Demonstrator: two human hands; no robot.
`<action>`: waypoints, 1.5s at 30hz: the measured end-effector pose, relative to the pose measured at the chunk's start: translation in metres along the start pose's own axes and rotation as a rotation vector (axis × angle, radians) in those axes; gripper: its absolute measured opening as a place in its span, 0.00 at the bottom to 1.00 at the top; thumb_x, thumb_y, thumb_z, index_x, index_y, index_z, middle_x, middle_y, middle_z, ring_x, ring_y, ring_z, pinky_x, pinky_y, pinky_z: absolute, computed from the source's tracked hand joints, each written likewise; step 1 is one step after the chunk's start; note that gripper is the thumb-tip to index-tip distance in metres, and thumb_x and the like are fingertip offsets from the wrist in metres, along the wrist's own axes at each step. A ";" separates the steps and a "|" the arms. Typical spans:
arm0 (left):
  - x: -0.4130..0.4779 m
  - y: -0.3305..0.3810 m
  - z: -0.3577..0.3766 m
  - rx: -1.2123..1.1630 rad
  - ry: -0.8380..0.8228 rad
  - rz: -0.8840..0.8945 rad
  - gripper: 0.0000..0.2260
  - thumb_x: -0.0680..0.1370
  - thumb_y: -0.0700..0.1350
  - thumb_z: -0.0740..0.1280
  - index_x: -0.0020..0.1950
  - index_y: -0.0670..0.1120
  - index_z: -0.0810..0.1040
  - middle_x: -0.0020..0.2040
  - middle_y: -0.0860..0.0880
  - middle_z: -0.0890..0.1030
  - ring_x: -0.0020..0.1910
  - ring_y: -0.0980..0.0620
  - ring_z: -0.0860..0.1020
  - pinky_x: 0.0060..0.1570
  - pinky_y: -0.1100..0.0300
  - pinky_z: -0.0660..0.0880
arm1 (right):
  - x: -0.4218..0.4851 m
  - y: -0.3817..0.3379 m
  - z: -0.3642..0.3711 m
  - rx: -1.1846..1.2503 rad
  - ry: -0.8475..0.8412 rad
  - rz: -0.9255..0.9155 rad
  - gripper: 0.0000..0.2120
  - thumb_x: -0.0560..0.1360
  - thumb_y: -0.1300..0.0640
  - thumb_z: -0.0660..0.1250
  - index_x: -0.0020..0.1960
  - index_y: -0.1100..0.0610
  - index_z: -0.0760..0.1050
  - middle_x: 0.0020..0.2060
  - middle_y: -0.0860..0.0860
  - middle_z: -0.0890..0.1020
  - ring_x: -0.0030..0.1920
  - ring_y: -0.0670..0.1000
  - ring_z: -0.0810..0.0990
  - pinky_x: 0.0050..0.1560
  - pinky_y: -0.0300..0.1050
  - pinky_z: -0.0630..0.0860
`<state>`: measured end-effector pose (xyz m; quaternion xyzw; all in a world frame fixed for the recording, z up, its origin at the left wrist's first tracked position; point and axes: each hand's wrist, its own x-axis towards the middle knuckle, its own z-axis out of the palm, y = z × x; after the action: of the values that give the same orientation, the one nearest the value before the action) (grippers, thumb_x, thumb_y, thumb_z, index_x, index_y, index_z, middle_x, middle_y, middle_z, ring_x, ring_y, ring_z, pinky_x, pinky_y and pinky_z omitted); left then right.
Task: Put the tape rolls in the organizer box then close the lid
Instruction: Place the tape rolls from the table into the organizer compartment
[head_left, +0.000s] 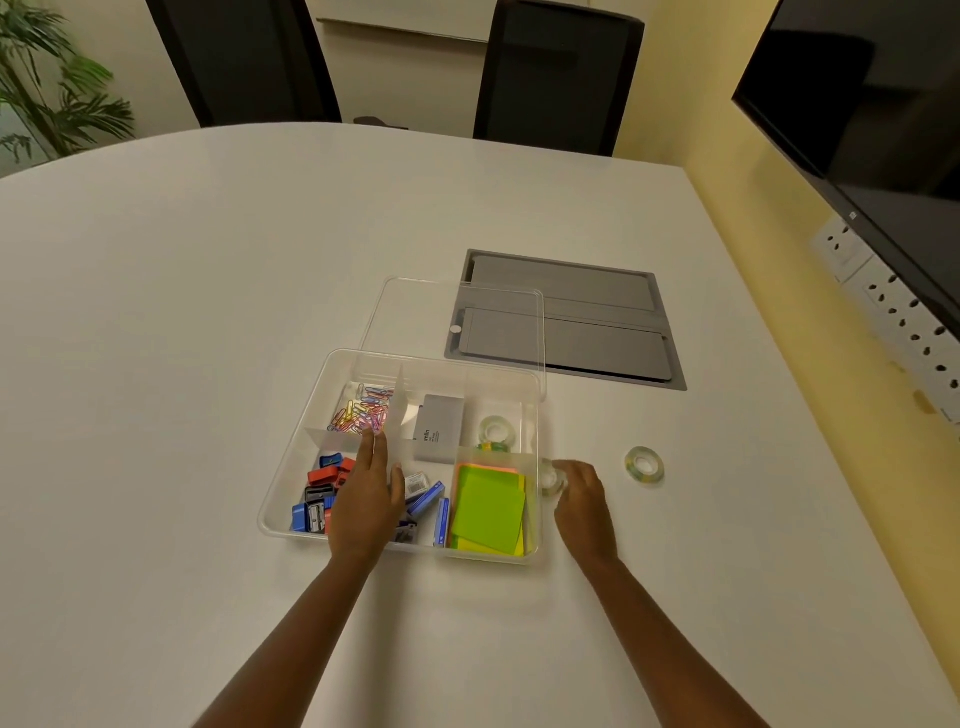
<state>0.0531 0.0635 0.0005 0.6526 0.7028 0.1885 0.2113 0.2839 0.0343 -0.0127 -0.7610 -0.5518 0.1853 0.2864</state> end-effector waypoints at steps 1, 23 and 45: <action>0.000 0.000 0.000 0.002 0.000 -0.001 0.23 0.80 0.45 0.54 0.74 0.43 0.52 0.76 0.45 0.56 0.66 0.44 0.70 0.54 0.52 0.77 | -0.004 0.005 0.002 -0.065 -0.037 -0.043 0.19 0.70 0.75 0.58 0.58 0.62 0.75 0.57 0.61 0.77 0.57 0.63 0.75 0.56 0.56 0.75; 0.001 -0.002 0.002 -0.019 0.021 0.015 0.22 0.80 0.44 0.55 0.73 0.43 0.55 0.75 0.44 0.59 0.69 0.43 0.67 0.58 0.49 0.74 | 0.050 -0.028 -0.021 -0.117 0.044 -0.013 0.14 0.71 0.75 0.53 0.52 0.65 0.70 0.49 0.51 0.73 0.52 0.59 0.76 0.43 0.48 0.75; -0.001 -0.001 0.001 -0.015 0.025 0.020 0.22 0.80 0.44 0.54 0.73 0.43 0.54 0.75 0.45 0.57 0.67 0.46 0.70 0.52 0.56 0.77 | 0.089 -0.057 0.003 -0.358 -0.080 -0.302 0.13 0.74 0.70 0.61 0.56 0.60 0.74 0.61 0.57 0.74 0.59 0.58 0.72 0.55 0.52 0.68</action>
<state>0.0527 0.0628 -0.0009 0.6556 0.6975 0.2039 0.2054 0.2689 0.1326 0.0250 -0.7008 -0.6942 0.0694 0.1492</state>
